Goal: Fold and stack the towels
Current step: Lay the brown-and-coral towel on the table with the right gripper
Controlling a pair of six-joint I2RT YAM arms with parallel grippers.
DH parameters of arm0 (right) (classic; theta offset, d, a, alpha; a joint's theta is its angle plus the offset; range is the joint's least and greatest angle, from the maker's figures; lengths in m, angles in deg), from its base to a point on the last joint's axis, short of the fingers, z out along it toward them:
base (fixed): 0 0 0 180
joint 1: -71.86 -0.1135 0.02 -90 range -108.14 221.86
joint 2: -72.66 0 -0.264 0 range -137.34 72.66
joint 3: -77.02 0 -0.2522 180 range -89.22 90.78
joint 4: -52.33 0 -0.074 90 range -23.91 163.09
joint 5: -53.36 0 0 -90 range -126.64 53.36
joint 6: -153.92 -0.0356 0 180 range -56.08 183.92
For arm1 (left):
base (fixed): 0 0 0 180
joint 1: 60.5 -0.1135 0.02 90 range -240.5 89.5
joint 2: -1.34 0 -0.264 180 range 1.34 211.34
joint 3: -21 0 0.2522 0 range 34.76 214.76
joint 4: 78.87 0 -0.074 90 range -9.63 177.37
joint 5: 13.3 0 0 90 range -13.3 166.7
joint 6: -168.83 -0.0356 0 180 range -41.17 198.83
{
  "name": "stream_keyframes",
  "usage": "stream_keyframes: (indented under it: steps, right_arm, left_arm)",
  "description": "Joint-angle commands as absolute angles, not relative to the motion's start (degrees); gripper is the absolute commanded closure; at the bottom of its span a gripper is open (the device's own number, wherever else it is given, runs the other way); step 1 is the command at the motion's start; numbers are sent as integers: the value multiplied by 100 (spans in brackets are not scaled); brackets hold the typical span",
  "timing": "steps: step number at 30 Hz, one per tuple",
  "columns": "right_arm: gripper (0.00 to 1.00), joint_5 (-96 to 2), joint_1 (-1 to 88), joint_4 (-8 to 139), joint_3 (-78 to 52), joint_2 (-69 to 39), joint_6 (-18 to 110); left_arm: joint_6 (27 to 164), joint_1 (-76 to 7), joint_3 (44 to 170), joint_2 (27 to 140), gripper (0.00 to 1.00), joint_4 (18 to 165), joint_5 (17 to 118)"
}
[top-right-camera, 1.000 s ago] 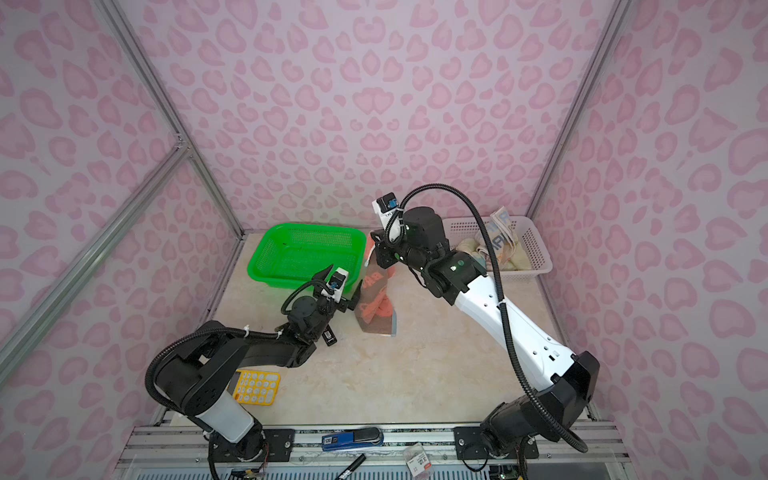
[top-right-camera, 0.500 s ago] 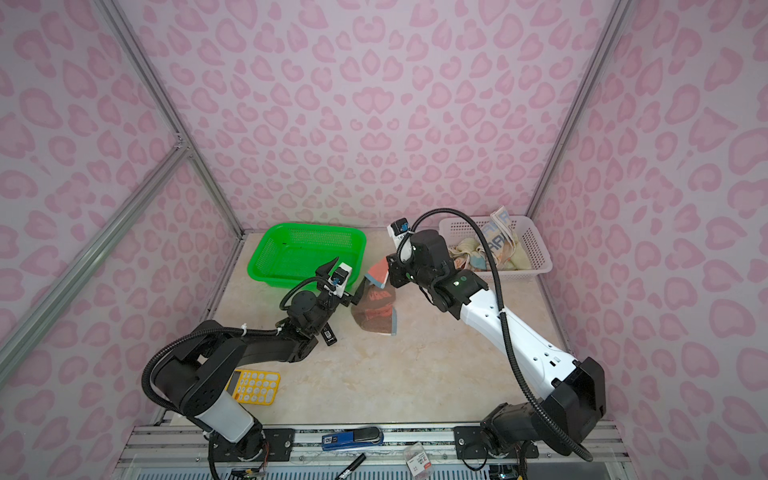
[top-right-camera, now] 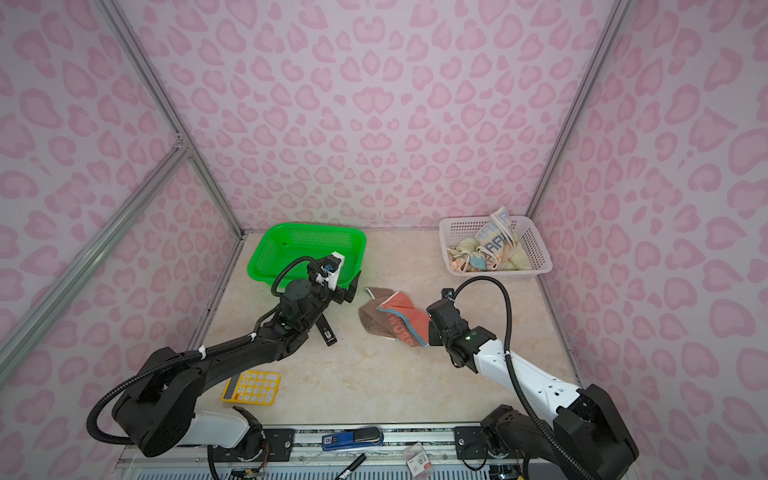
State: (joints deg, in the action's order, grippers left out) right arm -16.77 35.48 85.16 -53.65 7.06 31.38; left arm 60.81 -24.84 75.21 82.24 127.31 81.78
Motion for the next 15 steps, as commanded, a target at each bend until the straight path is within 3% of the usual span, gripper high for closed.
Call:
stream_keyframes:
  steps: [1,3,6,13,15]
  right_arm:
    - [53,-1196,3538,8864,-5447,874,2763]
    - [39,-1075,3501,9114,-5365,1017,2897]
    - [31,-1255,3438,9121,-5282,1195,3456]
    - [30,-2220,3082,8664,-5300,846,4101]
    - [35,-2255,2993,8651,-5260,548,3961]
  left_arm:
    - [6383,-2484,7562,8132,2,11888,8049]
    - [6423,-2482,7624,8080,2,11649,8031]
    - [6511,-2482,7757,8044,2,11347,8111]
    - [6703,-2489,8088,8068,2,10701,8344]
    - [6727,-2490,7939,8036,2,10934,8457]
